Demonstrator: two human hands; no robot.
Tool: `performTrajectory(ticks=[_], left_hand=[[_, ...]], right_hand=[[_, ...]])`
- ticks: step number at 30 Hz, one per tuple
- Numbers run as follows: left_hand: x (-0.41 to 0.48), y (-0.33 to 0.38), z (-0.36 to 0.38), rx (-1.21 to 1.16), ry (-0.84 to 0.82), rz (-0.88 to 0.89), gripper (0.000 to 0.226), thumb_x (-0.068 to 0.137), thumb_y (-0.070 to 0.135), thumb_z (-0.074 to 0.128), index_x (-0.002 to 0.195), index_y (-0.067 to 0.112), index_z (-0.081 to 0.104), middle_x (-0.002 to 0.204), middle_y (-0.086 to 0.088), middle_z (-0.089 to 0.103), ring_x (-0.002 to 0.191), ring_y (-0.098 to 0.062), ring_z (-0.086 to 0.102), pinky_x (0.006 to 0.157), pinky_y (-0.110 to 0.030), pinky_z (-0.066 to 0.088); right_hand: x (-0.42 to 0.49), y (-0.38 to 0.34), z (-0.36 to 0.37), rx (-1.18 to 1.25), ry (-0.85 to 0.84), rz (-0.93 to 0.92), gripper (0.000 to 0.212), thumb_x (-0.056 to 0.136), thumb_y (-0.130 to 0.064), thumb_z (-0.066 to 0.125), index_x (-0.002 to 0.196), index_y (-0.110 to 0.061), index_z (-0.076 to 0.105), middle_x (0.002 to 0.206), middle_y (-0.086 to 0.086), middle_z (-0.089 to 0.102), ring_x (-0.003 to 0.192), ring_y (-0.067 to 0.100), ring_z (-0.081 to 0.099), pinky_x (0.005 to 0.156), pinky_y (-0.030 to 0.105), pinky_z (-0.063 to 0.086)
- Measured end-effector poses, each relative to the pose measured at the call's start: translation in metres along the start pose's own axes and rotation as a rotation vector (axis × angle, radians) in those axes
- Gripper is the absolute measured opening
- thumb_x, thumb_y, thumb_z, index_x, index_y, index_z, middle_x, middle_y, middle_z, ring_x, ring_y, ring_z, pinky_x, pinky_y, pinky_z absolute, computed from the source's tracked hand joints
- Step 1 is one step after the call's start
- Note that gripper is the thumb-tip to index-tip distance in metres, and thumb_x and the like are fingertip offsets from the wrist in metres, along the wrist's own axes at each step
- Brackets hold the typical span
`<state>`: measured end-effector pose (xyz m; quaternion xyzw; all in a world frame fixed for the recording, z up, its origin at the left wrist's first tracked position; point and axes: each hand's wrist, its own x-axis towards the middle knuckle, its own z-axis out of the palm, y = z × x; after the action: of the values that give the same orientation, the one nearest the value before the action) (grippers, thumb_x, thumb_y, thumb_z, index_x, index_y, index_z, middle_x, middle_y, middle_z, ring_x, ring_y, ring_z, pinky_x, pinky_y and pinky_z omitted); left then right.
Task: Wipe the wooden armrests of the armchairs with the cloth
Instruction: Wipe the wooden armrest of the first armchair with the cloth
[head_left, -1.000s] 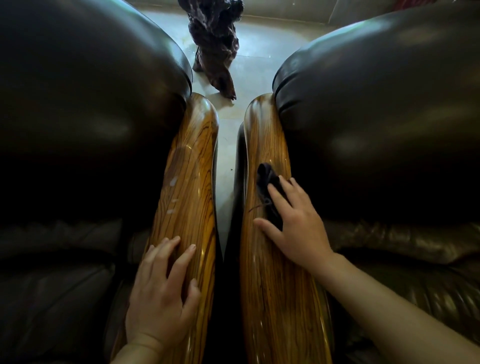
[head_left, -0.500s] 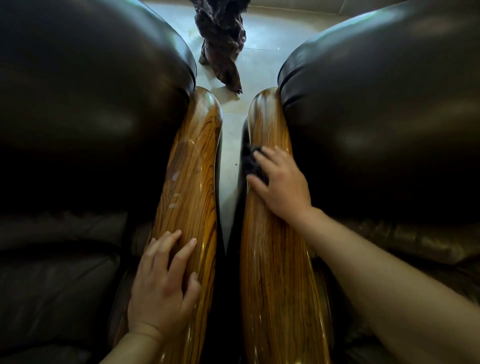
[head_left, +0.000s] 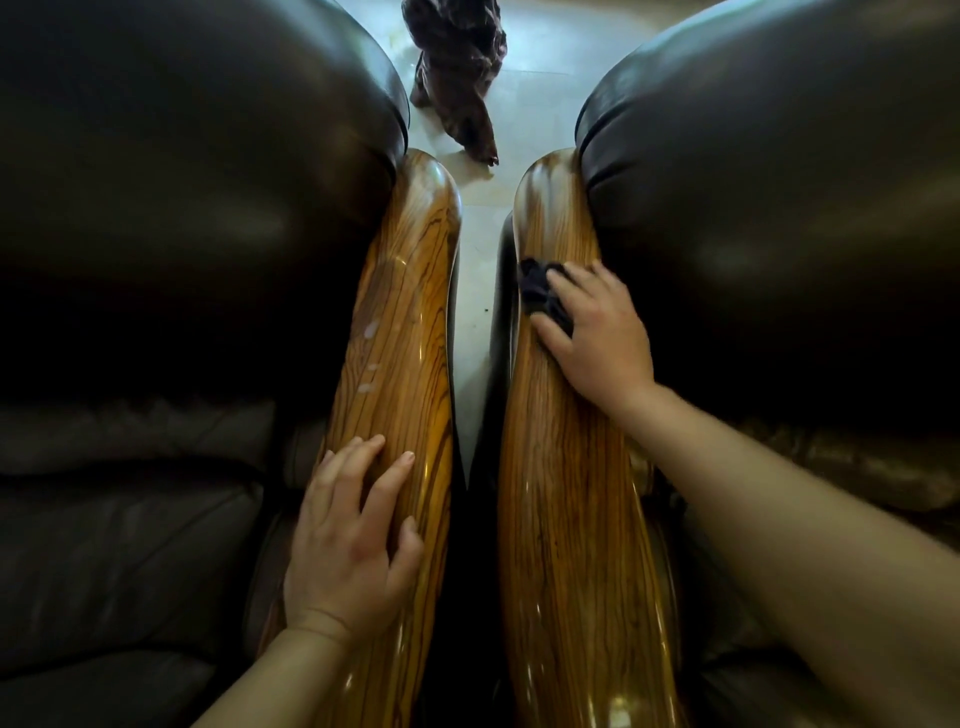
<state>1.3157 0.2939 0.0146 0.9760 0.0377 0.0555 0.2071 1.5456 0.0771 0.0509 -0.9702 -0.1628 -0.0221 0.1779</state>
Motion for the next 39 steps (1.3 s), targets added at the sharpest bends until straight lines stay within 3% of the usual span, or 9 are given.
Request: performTrajectory(ticks=[5, 8, 13, 17, 24, 27, 33, 36, 39], left_hand=[[0.001, -0.001, 0.002, 0.008, 0.006, 0.007, 0.058, 0.086, 0.038, 0.045, 0.142, 0.024, 0.043, 0.149, -0.007, 0.037, 0.143, -0.028, 0.030, 0.113, -0.058, 0.031], [0.001, 0.000, 0.003, 0.023, 0.017, 0.029, 0.058, 0.086, 0.037, 0.045, 0.143, 0.023, 0.042, 0.149, -0.008, 0.037, 0.143, -0.028, 0.029, 0.113, -0.058, 0.032], [0.001, 0.002, 0.001, 0.018, 0.024, 0.019, 0.056, 0.087, 0.037, 0.046, 0.141, 0.022, 0.044, 0.148, -0.009, 0.039, 0.142, -0.029, 0.031, 0.113, -0.058, 0.032], [0.000, 0.005, -0.001, 0.034, 0.023, 0.010, 0.055, 0.086, 0.035, 0.049, 0.140, 0.021, 0.045, 0.147, -0.010, 0.039, 0.141, -0.030, 0.030, 0.115, -0.054, 0.030], [0.000, 0.003, -0.003, 0.019, 0.061, 0.030, 0.055, 0.085, 0.033, 0.049, 0.138, 0.019, 0.049, 0.145, -0.012, 0.043, 0.139, -0.030, 0.032, 0.116, -0.053, 0.028], [-0.001, 0.002, -0.001, 0.004, 0.061, 0.016, 0.055, 0.085, 0.034, 0.049, 0.138, 0.021, 0.048, 0.146, -0.009, 0.042, 0.140, -0.029, 0.032, 0.115, -0.053, 0.030], [-0.002, 0.006, -0.003, 0.013, 0.035, -0.007, 0.054, 0.086, 0.037, 0.048, 0.139, 0.024, 0.045, 0.147, -0.008, 0.039, 0.140, -0.030, 0.032, 0.112, -0.055, 0.034], [-0.002, 0.006, -0.005, 0.007, 0.028, -0.016, 0.054, 0.087, 0.037, 0.048, 0.139, 0.023, 0.045, 0.147, -0.009, 0.039, 0.140, -0.030, 0.032, 0.112, -0.055, 0.034], [-0.003, 0.007, -0.007, -0.002, 0.025, -0.012, 0.054, 0.087, 0.036, 0.047, 0.139, 0.022, 0.046, 0.147, -0.010, 0.040, 0.139, -0.031, 0.033, 0.111, -0.057, 0.035]], right_hand=[[-0.119, 0.006, -0.004, 0.017, -0.097, -0.219, 0.062, 0.099, -0.054, 0.046, 0.152, -0.024, 0.038, 0.160, -0.001, 0.035, 0.152, 0.019, 0.019, 0.119, 0.040, 0.025], [-0.113, 0.021, -0.011, -0.040, -0.153, -0.333, 0.066, 0.098, -0.057, 0.042, 0.152, -0.020, 0.036, 0.161, 0.003, 0.033, 0.152, 0.023, 0.020, 0.119, 0.048, 0.030], [-0.006, 0.005, -0.008, -0.079, -0.069, 0.036, 0.074, 0.098, -0.060, 0.040, 0.156, -0.017, 0.028, 0.166, 0.006, 0.020, 0.153, 0.030, 0.009, 0.123, 0.046, 0.013], [-0.001, -0.008, 0.003, -0.005, 0.005, 0.074, 0.063, 0.099, -0.052, 0.046, 0.153, -0.023, 0.036, 0.162, 0.004, 0.032, 0.151, 0.033, 0.017, 0.122, 0.047, 0.017], [-0.164, 0.002, 0.005, 0.024, -0.077, -0.323, 0.058, 0.098, -0.047, 0.052, 0.150, -0.023, 0.043, 0.162, 0.003, 0.032, 0.152, 0.028, 0.020, 0.116, 0.053, 0.033], [-0.152, 0.022, -0.004, -0.013, -0.152, -0.507, 0.057, 0.098, -0.046, 0.053, 0.148, -0.018, 0.047, 0.160, 0.007, 0.036, 0.151, 0.029, 0.023, 0.117, 0.050, 0.033], [-0.041, -0.001, -0.004, -0.009, -0.025, 0.007, 0.064, 0.098, -0.052, 0.048, 0.152, -0.020, 0.038, 0.160, 0.004, 0.036, 0.150, 0.030, 0.020, 0.122, 0.043, 0.015], [-0.071, -0.012, 0.003, 0.044, -0.003, -0.054, 0.059, 0.097, -0.052, 0.050, 0.149, -0.026, 0.043, 0.158, 0.000, 0.038, 0.149, 0.029, 0.022, 0.120, 0.045, 0.022], [-0.151, -0.005, 0.008, 0.035, -0.047, -0.314, 0.053, 0.097, -0.048, 0.054, 0.145, -0.026, 0.049, 0.158, 0.001, 0.038, 0.150, 0.029, 0.023, 0.115, 0.052, 0.033]])
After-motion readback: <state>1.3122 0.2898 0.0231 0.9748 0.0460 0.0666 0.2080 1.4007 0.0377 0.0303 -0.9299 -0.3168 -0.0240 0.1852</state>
